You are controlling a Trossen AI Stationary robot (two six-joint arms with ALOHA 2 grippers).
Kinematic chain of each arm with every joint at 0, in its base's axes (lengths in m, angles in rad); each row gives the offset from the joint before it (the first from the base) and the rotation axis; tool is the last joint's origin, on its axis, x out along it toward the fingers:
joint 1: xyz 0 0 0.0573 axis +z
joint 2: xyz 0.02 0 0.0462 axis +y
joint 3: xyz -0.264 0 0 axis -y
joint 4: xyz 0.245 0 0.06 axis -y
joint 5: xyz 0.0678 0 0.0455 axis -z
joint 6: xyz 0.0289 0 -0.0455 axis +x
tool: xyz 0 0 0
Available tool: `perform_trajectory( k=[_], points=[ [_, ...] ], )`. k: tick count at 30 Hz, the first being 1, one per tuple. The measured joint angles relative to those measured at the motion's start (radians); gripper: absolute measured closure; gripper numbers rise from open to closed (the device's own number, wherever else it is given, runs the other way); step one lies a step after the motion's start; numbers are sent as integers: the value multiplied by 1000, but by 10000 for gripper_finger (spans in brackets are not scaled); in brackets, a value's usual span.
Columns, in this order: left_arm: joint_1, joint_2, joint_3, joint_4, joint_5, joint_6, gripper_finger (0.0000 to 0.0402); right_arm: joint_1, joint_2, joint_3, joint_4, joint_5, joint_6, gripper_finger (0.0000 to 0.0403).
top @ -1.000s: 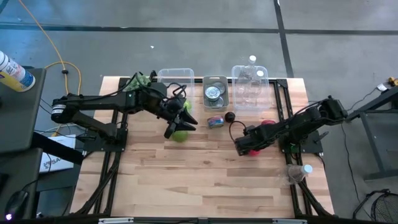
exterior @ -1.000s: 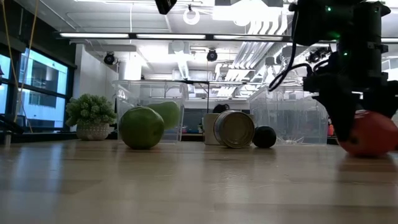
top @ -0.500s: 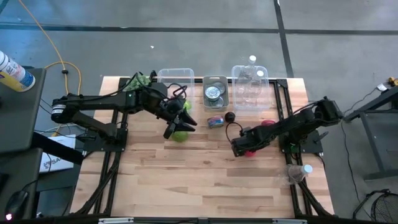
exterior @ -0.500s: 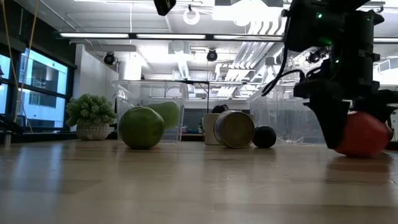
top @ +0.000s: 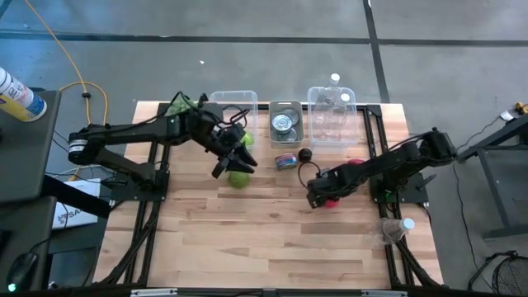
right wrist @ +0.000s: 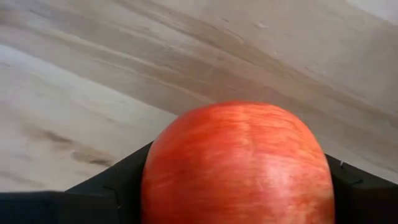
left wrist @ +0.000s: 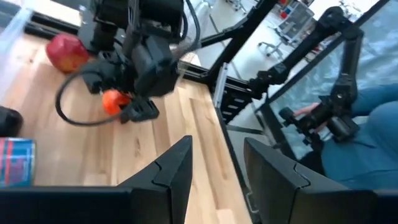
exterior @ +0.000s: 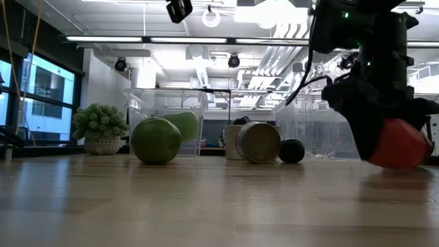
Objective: Pick & Place Food Item
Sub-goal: Put the red apple into the left transparent bin
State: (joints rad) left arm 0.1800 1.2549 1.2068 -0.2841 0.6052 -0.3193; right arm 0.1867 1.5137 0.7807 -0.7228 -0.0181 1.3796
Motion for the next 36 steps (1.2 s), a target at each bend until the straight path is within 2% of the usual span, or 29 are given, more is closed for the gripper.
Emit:
perform_trajectory(
  k=[9,11,16,21,26,31,36],
  points=[
    [38,-8,0,-2,100,30,264,-35,-119,76,-59,39,-64,120],
    [48,-18,0,-3,130,31,264,-59,-149,100,-60,55,-119,120],
    [56,-73,0,-11,133,66,264,-146,-187,201,-57,65,-287,120],
    [56,-172,0,-27,78,96,264,-227,-178,373,62,119,-537,120],
    [56,-255,0,-104,7,97,264,-327,-95,551,150,144,-750,120],
    [48,-289,0,-179,-35,88,264,-407,40,739,216,74,-877,120],
    [23,-291,0,-259,-39,86,264,-436,244,935,211,13,-988,120]
  ],
)
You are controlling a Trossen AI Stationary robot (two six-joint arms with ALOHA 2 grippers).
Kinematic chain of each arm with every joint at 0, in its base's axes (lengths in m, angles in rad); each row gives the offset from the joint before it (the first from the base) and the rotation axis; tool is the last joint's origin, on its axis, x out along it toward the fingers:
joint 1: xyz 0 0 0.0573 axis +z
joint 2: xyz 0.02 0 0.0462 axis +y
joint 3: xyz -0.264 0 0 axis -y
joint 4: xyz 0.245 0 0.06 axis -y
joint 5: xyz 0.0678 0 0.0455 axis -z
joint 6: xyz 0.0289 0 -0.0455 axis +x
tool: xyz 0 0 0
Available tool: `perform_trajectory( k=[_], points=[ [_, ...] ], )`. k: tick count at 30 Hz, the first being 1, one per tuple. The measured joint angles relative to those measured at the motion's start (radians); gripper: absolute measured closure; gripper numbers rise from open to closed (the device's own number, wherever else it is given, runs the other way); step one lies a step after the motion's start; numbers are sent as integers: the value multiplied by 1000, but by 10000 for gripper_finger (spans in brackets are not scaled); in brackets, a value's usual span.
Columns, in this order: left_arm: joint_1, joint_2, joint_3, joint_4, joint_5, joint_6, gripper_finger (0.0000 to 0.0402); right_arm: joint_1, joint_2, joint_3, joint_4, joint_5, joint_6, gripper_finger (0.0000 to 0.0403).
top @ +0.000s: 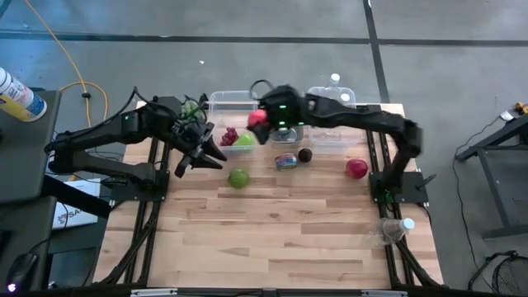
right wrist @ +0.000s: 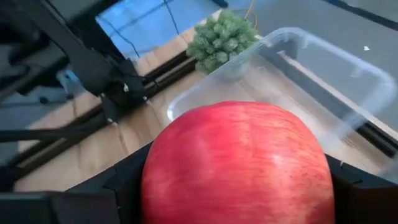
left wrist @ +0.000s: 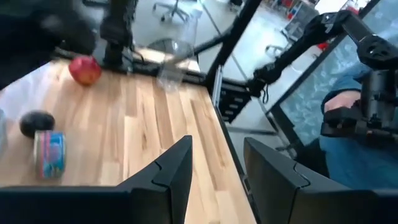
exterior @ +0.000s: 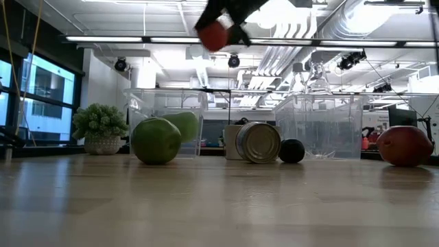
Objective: Pick & Place Food Item
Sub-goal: Put the red apple into the left transparent bin, then put the green apple into the left transparent bin
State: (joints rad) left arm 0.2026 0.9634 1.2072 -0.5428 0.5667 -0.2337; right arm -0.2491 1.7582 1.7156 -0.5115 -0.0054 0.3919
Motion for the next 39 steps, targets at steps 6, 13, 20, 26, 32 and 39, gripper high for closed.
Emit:
perform_trajectory(
  k=[6,13,20,26,32,39],
  points=[
    [-47,-1,0,-11,-50,-2,264,-7,202,145,14,105,-101,117],
    [-104,-2,0,-27,-49,-7,264,-17,269,159,169,186,-133,68],
    [-108,-13,0,-53,-47,16,264,-25,267,159,207,180,-135,39],
    [-84,-33,0,-66,-45,40,264,-27,267,159,221,209,-212,39],
    [-85,-38,0,-95,-44,31,264,-26,267,159,364,123,-199,38],
    [-83,-40,0,-158,-72,66,264,-19,198,158,312,-93,-131,38]
  ],
)
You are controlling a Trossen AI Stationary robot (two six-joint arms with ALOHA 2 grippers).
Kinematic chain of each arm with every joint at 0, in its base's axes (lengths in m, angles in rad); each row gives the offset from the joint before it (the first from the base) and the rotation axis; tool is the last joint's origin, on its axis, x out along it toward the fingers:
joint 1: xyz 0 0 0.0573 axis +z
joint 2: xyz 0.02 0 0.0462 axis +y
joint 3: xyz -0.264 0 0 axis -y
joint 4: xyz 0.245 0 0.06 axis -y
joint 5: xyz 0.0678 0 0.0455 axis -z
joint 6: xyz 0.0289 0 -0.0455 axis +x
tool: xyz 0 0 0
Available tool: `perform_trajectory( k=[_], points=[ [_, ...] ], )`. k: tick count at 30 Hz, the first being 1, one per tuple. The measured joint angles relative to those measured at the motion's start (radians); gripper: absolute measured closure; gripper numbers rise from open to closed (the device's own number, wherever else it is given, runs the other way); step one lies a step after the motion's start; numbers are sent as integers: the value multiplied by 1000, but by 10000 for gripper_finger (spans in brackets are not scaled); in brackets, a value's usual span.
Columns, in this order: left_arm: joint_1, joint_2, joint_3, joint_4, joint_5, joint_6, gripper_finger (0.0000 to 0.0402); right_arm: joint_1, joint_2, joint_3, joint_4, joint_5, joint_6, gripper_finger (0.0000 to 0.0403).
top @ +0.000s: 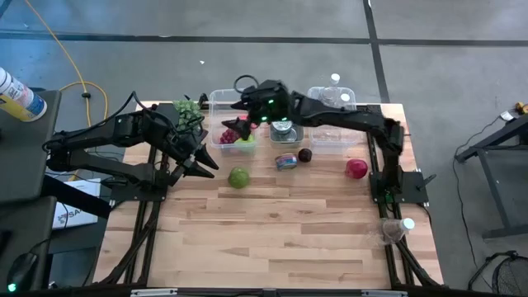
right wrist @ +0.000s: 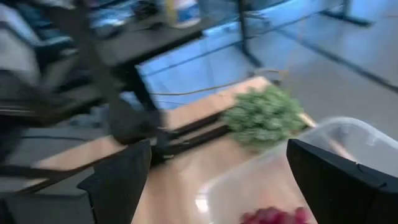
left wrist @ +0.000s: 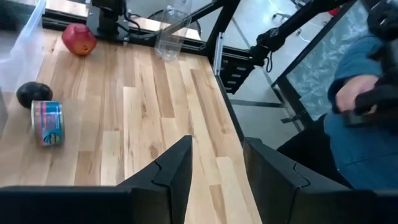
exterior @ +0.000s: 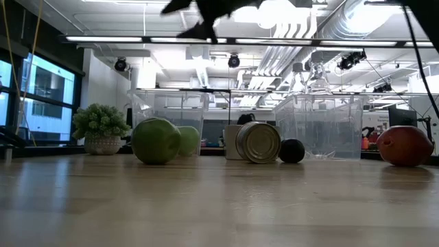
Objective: Pick & Place Food Item
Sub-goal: Put the green apple into the left transparent bin
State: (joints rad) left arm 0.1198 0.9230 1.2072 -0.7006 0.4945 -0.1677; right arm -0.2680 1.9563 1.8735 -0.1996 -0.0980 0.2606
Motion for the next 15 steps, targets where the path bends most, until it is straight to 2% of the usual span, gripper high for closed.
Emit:
perform_trajectory(
  k=[2,5,11,15],
  points=[
    [7,-2,0,-5,0,-5,264,0,-55,0,-38,-34,-12,38],
    [24,-8,0,-17,-1,-1,264,8,-140,1,-91,-9,-46,41],
    [59,-4,0,-14,-2,3,264,49,-303,2,-264,120,-104,51],
    [83,-2,0,-14,-39,19,264,134,-404,1,-431,269,-168,60]
  ],
)
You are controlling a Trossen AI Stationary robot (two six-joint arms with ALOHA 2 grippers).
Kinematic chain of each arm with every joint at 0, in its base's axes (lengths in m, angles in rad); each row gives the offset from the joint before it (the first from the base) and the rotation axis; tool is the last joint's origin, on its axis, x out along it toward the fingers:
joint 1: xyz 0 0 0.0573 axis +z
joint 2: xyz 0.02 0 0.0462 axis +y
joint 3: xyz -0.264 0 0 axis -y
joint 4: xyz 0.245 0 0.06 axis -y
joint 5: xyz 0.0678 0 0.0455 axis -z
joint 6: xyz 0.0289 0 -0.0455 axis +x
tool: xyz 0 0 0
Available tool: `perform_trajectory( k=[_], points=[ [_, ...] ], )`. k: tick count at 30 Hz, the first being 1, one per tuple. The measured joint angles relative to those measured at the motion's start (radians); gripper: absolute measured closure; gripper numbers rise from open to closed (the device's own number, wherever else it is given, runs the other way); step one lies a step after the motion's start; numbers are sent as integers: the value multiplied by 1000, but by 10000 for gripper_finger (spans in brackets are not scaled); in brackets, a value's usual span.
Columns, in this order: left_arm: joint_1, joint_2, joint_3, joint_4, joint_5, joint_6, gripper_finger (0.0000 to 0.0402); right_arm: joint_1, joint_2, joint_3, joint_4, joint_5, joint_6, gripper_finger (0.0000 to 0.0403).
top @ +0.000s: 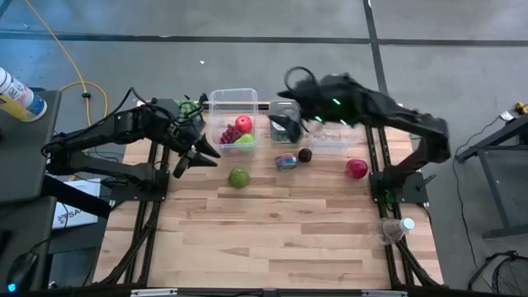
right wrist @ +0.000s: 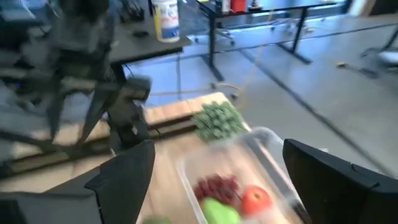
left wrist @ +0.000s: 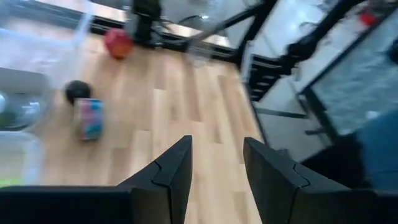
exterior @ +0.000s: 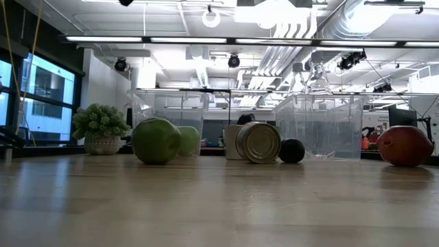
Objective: Pick & Place Food Item
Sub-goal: Put the green apple into the left transparent bin
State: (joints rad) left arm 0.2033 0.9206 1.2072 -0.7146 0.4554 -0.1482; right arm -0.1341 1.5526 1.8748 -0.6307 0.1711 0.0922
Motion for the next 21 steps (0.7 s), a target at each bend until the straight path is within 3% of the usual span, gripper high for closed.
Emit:
perform_trajectory(
  k=[6,11,15,21],
  points=[
    [6,18,0,-26,-187,82,264,192,-112,0,-234,343,85,69],
    [6,61,0,-27,-306,85,264,315,-152,0,-397,538,204,69],
    [-4,115,0,-36,-282,47,264,377,-154,0,-477,612,271,71],
    [-38,196,0,-51,-275,45,264,474,-153,0,-585,612,363,74]
  ],
)
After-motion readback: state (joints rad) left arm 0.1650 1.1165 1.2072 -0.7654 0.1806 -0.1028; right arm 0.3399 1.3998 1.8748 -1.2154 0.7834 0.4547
